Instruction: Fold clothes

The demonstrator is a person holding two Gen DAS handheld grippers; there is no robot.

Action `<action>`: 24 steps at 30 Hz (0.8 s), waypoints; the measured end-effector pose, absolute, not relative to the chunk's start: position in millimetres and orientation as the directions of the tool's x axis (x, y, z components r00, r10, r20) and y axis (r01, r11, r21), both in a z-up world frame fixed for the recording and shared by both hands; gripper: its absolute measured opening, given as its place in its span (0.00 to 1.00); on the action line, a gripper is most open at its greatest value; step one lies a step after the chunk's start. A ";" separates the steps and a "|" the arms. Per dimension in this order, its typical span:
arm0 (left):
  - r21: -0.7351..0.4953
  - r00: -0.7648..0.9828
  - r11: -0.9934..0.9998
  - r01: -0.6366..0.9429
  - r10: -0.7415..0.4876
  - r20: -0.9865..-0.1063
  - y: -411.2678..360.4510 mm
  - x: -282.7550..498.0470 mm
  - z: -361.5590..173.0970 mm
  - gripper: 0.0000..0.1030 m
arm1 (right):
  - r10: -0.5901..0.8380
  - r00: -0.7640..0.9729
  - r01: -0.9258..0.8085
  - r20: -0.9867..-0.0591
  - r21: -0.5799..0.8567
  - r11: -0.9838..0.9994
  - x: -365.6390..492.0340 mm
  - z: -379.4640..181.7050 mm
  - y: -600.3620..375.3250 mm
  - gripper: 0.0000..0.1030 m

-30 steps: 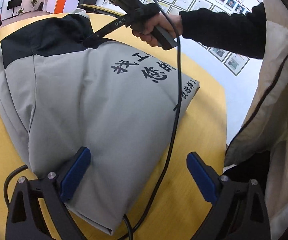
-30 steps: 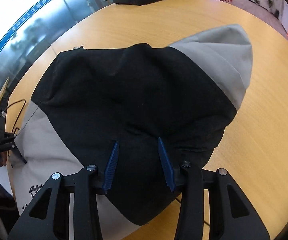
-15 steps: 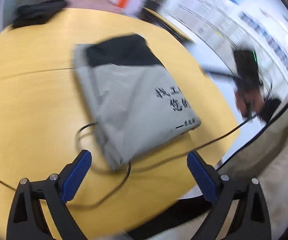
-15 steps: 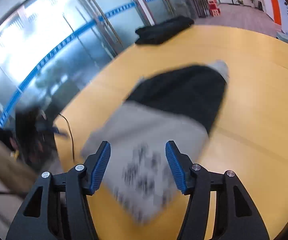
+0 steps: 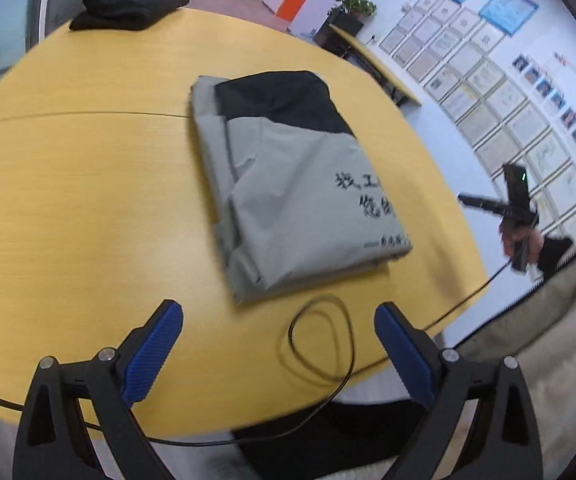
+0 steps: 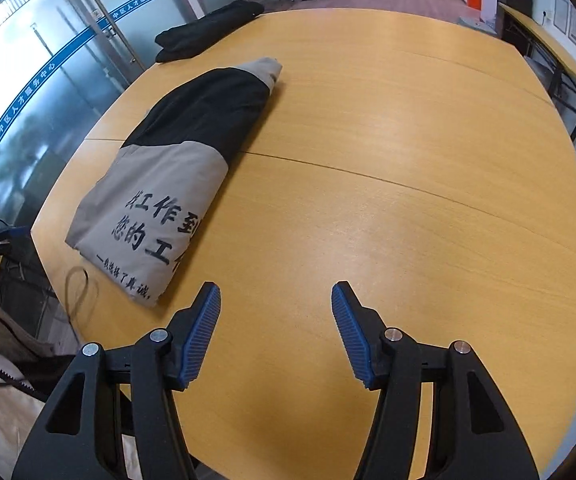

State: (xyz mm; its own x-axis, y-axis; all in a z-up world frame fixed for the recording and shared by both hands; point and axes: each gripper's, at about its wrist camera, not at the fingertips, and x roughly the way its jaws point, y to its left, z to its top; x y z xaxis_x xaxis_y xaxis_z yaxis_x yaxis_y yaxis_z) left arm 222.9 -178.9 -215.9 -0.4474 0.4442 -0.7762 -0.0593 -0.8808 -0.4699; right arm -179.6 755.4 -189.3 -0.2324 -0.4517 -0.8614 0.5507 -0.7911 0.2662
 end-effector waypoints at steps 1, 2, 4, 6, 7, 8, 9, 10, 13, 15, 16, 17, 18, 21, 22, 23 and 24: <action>-0.477 -0.444 -0.878 -0.052 0.448 -0.776 -175.5 213.5 -225.8 0.96 | -0.451 -0.229 0.546 -0.863 0.270 -0.793 -182.9 -195.2 757.9 0.56; -0.480 -0.437 -0.876 -0.044 0.449 -0.779 -171.2 202.7 -238.1 0.96 | -0.438 -0.230 0.542 -0.869 0.260 -0.799 -185.3 -195.9 764.4 0.56; -0.483 -0.435 -0.875 -0.018 0.442 -0.785 -166.2 186.2 -256.9 0.96 | -0.411 -0.232 0.533 -0.882 0.239 -0.812 -190.0 -197.4 777.4 0.56; -0.492 -0.428 -0.869 0.043 0.429 -0.795 -165.6 170.8 -276.9 0.96 | -0.385 -0.233 0.524 -0.893 0.218 -0.823 -194.7 -198.8 790.4 0.56; -0.502 -0.417 -0.861 0.081 0.428 -0.801 -166.6 165.3 -286.3 0.96 | -0.378 -0.235 0.521 -0.896 0.212 -0.827 -198.0 -198.9 794.9 0.56; -0.517 -0.402 -0.847 0.122 0.434 -0.806 -167.6 159.9 -296.0 0.96 | -0.394 -0.240 0.521 -0.887 0.225 -0.823 -204.4 -196.6 792.9 0.56; -0.533 -0.396 -0.833 0.151 0.443 -0.804 -167.8 156.3 -303.4 0.96 | -0.410 -0.246 0.522 -0.878 0.237 -0.819 -210.8 -194.4 790.8 0.57; -0.552 -0.400 -0.817 0.167 0.456 -0.795 -167.1 154.9 -307.8 0.98 | -0.426 -0.252 0.523 -0.869 0.249 -0.815 -217.2 -192.2 788.8 0.58; -0.591 -0.421 -0.789 0.170 0.484 -0.767 -161.5 150.3 -312.2 1.00 | -0.483 -0.234 0.556 -0.844 0.291 -0.778 -235.3 -196.2 765.6 0.58; -0.615 -0.430 -0.767 0.186 0.499 -0.752 -159.2 146.5 -313.7 1.00 | -0.531 -0.209 0.574 -0.821 0.337 -0.746 -248.7 -205.4 743.4 0.58; -0.625 -0.428 -0.755 0.199 0.507 -0.748 -157.7 144.3 -314.9 1.00 | -0.555 -0.195 0.582 -0.809 0.360 -0.729 -255.7 -210.6 731.6 0.58; -0.636 -0.426 -0.742 0.212 0.515 -0.744 -156.2 142.1 -316.1 1.00 | -0.579 -0.179 0.588 -0.795 0.385 -0.711 -263.4 -217.5 717.8 0.58; -0.644 -0.424 -0.732 0.222 0.522 -0.740 -154.8 140.4 -317.1 1.00 | -0.601 -0.161 0.593 -0.783 0.410 -0.693 -271.6 -224.7 703.8 0.58; -0.672 -0.416 -0.697 0.252 0.549 -0.725 -152.6 136.6 -320.3 1.00 | -0.636 -0.089 0.607 -0.766 0.465 -0.645 -301.9 -250.7 659.2 0.58; -0.689 -0.412 -0.674 0.267 0.567 -0.714 -152.7 135.4 -322.3 1.00 | -0.642 -0.062 0.607 -0.764 0.482 -0.632 -312.4 -261.6 645.3 0.58; -0.704 -0.408 -0.652 0.282 0.583 -0.703 -152.5 134.3 -324.2 1.00 | -0.653 -0.028 0.600 -0.757 0.510 -0.617 -323.7 -274.0 632.1 0.58; -0.714 -0.403 -0.635 0.296 0.594 -0.696 -152.3 133.2 -325.9 1.00 | -0.667 0.007 0.581 -0.745 0.546 -0.604 -334.9 -285.7 621.6 0.58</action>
